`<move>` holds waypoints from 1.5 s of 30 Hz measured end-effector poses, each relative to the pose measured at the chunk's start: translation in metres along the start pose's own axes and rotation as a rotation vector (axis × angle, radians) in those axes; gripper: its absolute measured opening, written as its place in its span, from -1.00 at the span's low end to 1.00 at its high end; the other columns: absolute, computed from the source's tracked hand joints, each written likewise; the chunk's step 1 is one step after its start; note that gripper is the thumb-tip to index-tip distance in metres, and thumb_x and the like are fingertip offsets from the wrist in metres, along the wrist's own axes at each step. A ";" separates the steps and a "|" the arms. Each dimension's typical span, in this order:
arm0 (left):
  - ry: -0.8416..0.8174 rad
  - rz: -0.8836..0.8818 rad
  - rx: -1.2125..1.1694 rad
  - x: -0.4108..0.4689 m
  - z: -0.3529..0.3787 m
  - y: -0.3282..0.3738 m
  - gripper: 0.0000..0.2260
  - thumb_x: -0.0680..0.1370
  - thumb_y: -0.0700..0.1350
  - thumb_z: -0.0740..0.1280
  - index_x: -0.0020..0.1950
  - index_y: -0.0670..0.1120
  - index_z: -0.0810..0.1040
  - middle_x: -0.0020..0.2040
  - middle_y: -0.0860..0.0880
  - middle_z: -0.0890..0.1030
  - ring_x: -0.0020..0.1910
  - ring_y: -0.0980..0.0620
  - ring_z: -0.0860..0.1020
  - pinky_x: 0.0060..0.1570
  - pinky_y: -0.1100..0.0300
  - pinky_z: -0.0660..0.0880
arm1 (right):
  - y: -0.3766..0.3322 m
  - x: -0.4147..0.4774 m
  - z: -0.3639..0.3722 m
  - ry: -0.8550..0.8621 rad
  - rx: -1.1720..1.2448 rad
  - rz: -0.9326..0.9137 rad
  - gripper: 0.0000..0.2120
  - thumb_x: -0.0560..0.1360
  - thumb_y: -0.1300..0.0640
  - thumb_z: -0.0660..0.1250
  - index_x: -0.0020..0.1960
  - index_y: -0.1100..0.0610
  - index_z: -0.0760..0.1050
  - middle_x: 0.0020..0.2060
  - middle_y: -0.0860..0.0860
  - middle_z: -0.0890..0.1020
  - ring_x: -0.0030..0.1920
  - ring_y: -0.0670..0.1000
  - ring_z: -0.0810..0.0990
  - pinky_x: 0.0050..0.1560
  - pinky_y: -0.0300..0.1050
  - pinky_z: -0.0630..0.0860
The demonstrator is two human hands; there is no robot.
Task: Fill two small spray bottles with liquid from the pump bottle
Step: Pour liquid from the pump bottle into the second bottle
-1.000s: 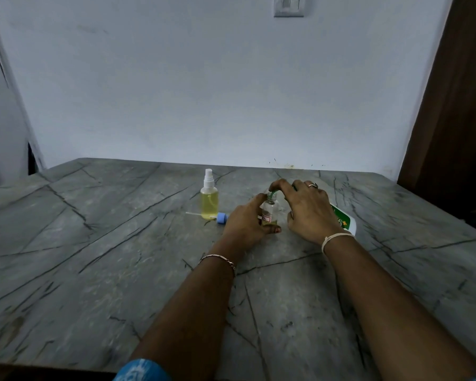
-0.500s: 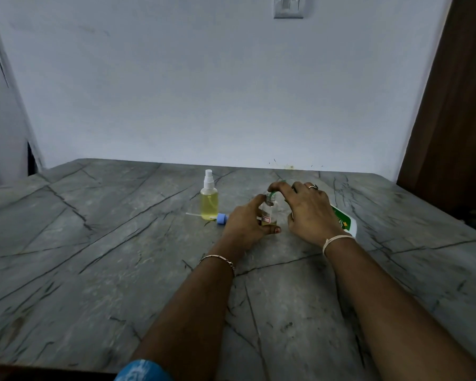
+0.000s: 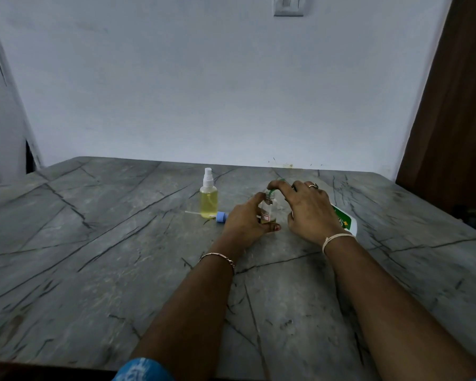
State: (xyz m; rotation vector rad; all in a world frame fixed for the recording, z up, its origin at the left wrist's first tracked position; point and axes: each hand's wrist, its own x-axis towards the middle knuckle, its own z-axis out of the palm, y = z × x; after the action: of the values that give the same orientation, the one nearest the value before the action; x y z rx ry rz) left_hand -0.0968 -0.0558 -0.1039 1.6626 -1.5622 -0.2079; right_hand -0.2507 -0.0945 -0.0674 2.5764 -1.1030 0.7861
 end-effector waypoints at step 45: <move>-0.006 -0.005 -0.014 -0.004 -0.004 0.005 -0.46 0.34 0.03 0.54 0.24 0.08 0.40 0.01 -0.05 0.64 -0.04 0.00 0.61 0.04 0.07 0.55 | -0.001 0.003 0.006 0.044 -0.036 -0.013 -0.32 0.39 0.20 0.38 0.39 -0.17 0.18 0.11 0.08 0.51 0.19 0.16 0.46 0.18 0.14 0.40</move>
State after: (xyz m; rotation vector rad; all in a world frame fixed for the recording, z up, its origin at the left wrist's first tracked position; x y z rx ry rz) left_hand -0.0988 -0.0502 -0.1001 1.6564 -1.5578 -0.2264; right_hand -0.2462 -0.0978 -0.0707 2.5217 -1.0761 0.8079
